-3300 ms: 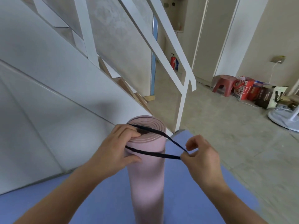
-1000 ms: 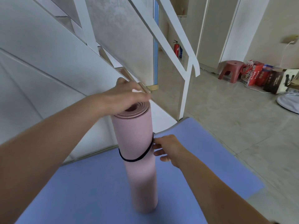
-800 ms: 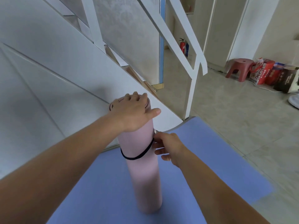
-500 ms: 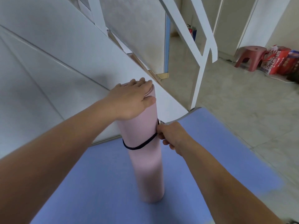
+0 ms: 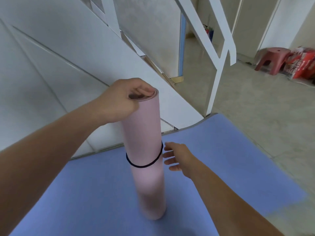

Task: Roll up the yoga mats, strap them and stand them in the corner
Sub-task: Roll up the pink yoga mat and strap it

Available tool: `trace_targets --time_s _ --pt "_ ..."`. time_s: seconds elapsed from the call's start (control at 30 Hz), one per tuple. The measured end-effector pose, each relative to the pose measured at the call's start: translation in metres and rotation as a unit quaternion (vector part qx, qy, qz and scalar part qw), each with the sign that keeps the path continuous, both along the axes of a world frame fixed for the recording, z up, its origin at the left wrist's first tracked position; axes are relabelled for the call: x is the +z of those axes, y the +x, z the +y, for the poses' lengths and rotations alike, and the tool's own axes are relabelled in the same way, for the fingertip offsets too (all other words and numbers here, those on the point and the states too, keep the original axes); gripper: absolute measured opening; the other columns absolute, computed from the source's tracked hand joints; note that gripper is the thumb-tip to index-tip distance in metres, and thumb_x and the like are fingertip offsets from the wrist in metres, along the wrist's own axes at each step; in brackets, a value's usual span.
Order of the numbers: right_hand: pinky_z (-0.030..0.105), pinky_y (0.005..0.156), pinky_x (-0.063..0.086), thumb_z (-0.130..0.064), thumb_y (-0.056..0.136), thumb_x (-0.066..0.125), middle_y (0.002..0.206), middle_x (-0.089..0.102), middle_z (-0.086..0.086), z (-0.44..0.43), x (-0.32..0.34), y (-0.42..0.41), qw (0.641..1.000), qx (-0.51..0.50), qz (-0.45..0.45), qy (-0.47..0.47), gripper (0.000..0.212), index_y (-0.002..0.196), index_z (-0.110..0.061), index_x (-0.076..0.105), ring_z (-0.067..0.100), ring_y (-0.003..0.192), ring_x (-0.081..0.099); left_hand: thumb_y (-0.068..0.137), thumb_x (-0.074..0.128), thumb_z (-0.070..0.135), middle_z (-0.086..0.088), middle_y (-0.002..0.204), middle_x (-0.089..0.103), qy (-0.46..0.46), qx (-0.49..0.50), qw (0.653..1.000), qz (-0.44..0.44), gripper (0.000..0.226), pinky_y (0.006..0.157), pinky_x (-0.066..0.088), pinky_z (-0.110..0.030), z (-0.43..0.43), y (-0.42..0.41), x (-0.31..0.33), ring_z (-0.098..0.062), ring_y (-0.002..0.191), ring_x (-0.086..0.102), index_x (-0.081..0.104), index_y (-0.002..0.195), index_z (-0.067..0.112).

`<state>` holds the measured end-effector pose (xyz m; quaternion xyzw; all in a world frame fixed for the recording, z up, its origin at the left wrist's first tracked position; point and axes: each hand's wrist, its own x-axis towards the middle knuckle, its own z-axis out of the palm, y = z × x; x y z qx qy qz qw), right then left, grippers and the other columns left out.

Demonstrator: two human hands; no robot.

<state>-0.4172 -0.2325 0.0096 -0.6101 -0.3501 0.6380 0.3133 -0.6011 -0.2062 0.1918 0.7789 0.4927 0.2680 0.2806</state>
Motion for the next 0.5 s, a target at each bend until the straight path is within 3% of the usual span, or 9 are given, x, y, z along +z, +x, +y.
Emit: trace_targets --time_s 0.07,0.13,0.2,0.3,0.37,0.43,0.5 --pt "0.027 0.057 0.044 -0.041 0.095 0.056 0.078 0.065 0.005 0.002 0.005 -0.012 0.999 0.031 -0.008 0.028 0.03 0.091 -0.011 0.057 0.019 0.062 0.059 0.069 0.056 0.032 0.008 0.113 0.064 -0.009 0.051 0.999 -0.012 0.054 0.094 0.045 -0.022 0.002 0.006 -0.003 -0.002 0.107 0.059 0.063 0.123 0.033" --pt "0.026 0.053 0.043 -0.037 0.097 0.056 0.075 0.064 0.005 0.003 0.006 -0.019 0.999 0.031 -0.005 0.043 0.029 0.088 -0.01 0.057 0.017 0.057 0.057 0.071 0.051 0.07 0.001 0.121 0.049 0.023 0.116 0.986 0.116 0.077 0.107 0.039 -0.036 0.004 0.01 -0.009 -0.017 0.124 0.047 0.055 0.137 0.031" --pt "0.025 0.051 0.038 -0.029 0.099 0.054 0.074 0.061 0.004 0.006 0.005 -0.023 0.998 0.043 -0.012 0.048 0.027 0.081 -0.009 0.057 0.015 0.053 0.053 0.071 0.045 0.088 -0.001 0.123 0.035 0.071 0.166 0.955 0.234 0.094 0.107 0.038 -0.041 0.003 0.01 -0.016 -0.025 0.129 0.034 0.051 0.14 0.024" --pt "0.024 0.049 0.028 -0.021 0.096 0.05 0.073 0.052 0.006 0.011 -0.002 -0.03 0.997 0.045 -0.043 0.047 0.026 0.072 -0.013 0.047 0.015 0.053 0.042 0.085 0.046 0.078 -0.005 0.147 0.033 0.107 0.17 0.941 0.271 0.074 0.112 0.031 -0.04 0.005 0.002 -0.023 -0.03 0.141 0.022 0.054 0.14 0.029" --pt "0.022 0.047 0.021 -0.02 0.093 0.048 0.072 0.041 0.009 0.01 -0.02 -0.038 0.996 0.041 -0.077 0.023 0.029 0.068 -0.016 0.034 0.017 0.053 0.033 0.094 0.044 0.067 0.005 0.158 0.036 0.098 0.127 0.943 0.29 0.059 0.117 0.026 -0.039 0.007 -0.01 -0.021 -0.026 0.146 0.025 0.048 0.145 0.038" --pt "0.021 0.047 0.02 -0.023 0.092 0.048 0.068 0.036 0.005 -0.004 -0.051 -0.044 0.992 0.056 -0.11 -0.024 0.028 0.069 -0.016 0.032 0.017 0.055 0.032 0.088 0.038 0.067 0.015 0.159 0.035 0.05 0.075 0.95 0.299 0.064 0.121 0.018 -0.048 0.005 -0.021 -0.015 -0.021 0.15 0.024 0.039 0.148 0.046" --pt "0.021 0.049 0.023 -0.025 0.09 0.048 0.066 0.04 0.002 -0.02 -0.075 -0.052 0.987 0.088 -0.111 -0.073 0.022 0.073 -0.014 0.039 0.018 0.056 0.037 0.077 0.037 0.06 0.011 0.159 0.036 0.005 0.053 0.958 0.282 0.071 0.122 0.013 -0.052 0.005 -0.034 -0.011 -0.022 0.15 0.023 0.037 0.147 0.051"
